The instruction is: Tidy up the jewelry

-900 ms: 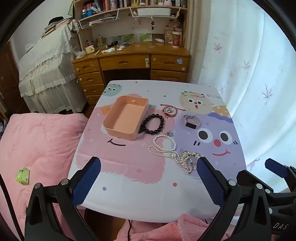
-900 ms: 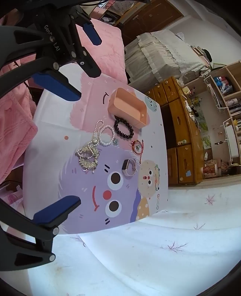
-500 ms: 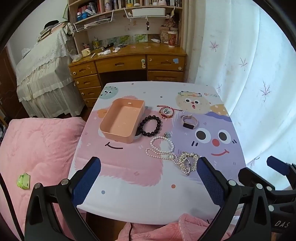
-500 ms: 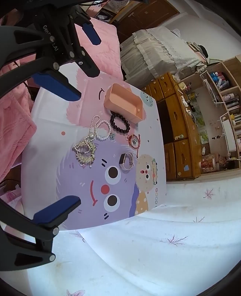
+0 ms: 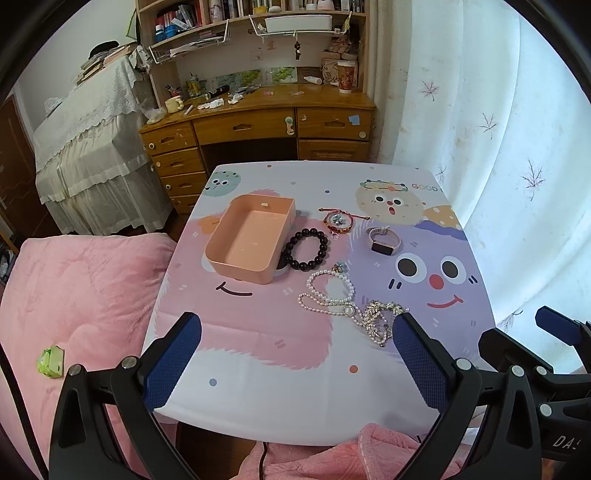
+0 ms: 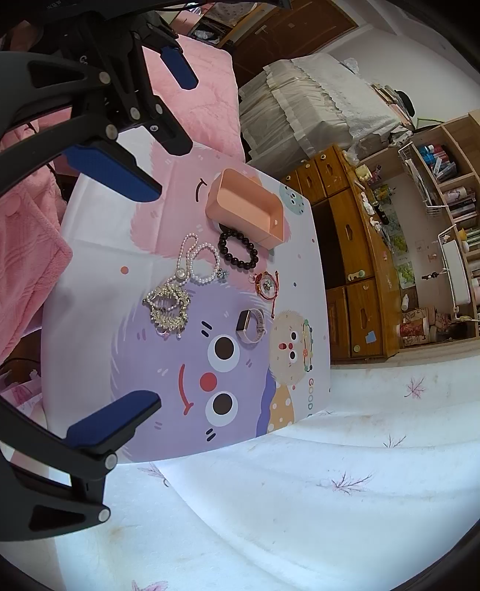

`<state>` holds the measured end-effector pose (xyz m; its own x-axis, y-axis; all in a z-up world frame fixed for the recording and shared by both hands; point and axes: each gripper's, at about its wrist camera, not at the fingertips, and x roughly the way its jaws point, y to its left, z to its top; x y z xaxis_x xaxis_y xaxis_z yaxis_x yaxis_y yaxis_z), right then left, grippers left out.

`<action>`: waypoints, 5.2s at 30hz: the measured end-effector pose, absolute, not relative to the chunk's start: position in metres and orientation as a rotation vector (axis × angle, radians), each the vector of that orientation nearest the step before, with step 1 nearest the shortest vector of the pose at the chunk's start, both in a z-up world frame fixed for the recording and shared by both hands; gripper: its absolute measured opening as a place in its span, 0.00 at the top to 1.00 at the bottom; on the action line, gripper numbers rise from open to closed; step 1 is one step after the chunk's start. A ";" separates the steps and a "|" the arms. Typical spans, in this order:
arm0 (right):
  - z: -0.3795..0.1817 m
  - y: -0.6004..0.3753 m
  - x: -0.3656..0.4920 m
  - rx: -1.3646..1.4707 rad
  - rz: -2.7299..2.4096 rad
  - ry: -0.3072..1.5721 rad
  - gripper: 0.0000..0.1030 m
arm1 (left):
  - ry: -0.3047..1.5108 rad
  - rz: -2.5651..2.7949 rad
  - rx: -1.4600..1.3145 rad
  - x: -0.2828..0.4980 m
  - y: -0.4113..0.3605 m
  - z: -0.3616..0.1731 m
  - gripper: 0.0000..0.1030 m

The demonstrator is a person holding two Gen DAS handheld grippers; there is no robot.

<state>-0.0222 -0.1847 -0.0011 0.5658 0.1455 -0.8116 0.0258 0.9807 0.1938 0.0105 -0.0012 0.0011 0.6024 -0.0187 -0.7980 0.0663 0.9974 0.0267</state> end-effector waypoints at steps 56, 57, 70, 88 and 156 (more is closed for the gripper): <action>-0.001 -0.178 -0.016 0.180 0.070 0.979 0.01 | 0.939 -0.041 0.056 0.017 0.005 -0.001 0.01; -0.001 -0.178 -0.016 0.181 0.071 0.979 0.01 | 0.939 -0.041 0.055 0.017 0.005 -0.001 0.01; -0.008 -0.172 -0.011 0.189 0.057 0.990 0.01 | 0.960 -0.065 0.054 0.030 0.008 -0.010 0.01; -0.087 -0.174 0.029 0.169 -0.219 1.136 0.01 | 1.233 -0.325 0.132 0.088 0.043 -0.092 0.01; -0.205 -0.170 0.078 0.456 0.110 1.147 0.87 | 0.986 -0.303 0.024 0.170 -0.016 -0.166 0.95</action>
